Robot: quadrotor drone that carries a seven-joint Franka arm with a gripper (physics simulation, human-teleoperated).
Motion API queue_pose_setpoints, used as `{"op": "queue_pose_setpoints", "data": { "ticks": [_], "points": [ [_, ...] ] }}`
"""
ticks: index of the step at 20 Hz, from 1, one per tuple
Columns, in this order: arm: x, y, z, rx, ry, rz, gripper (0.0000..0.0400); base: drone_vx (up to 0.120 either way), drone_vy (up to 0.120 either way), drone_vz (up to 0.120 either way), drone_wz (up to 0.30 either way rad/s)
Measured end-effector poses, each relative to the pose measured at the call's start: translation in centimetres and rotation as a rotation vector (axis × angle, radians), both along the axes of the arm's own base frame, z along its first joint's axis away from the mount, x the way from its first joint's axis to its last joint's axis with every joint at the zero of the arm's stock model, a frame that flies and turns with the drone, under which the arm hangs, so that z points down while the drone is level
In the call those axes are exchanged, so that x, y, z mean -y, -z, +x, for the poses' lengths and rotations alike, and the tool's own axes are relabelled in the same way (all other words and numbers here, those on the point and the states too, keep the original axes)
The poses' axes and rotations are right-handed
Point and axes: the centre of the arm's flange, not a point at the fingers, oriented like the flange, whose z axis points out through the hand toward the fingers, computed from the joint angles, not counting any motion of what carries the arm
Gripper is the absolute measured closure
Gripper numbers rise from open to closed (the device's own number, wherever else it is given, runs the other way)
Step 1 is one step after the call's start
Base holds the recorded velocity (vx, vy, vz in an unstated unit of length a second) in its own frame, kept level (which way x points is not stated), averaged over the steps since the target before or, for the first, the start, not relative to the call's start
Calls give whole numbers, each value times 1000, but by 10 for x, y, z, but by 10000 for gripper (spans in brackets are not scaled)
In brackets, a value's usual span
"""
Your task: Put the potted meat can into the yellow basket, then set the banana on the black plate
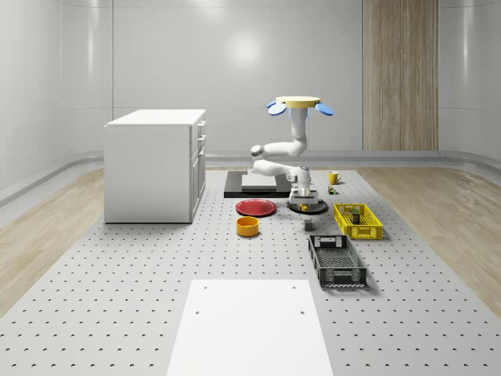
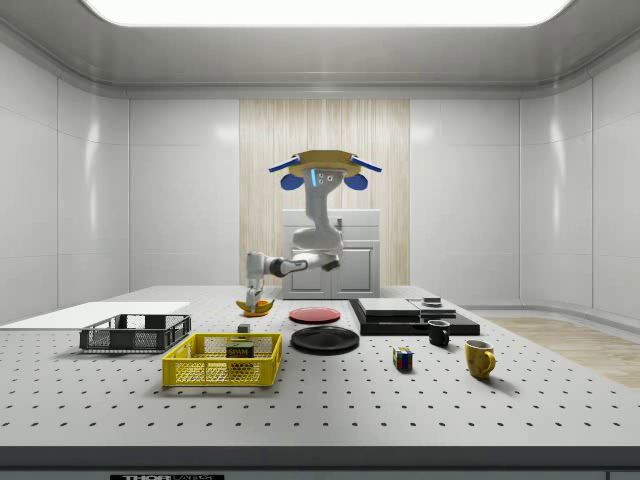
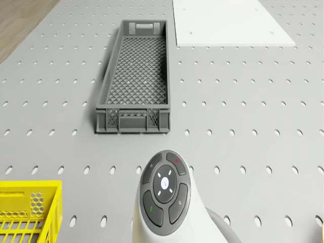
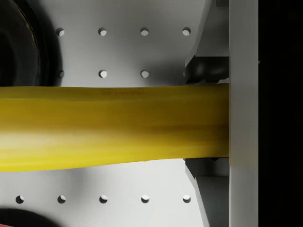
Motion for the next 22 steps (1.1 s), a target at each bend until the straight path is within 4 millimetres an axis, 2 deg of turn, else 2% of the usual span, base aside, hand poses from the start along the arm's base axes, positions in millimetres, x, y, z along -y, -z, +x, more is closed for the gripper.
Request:
{"op": "queue_pose_setpoints", "data": {
  "ticks": [14, 22],
  "points": [
    [0, 0, 0, 0, 0, 0, 211, -120, 117, 0, 0],
    [0, 0, 0, 0, 0, 0, 211, -120, 0, 0, 0]
  ]
}}
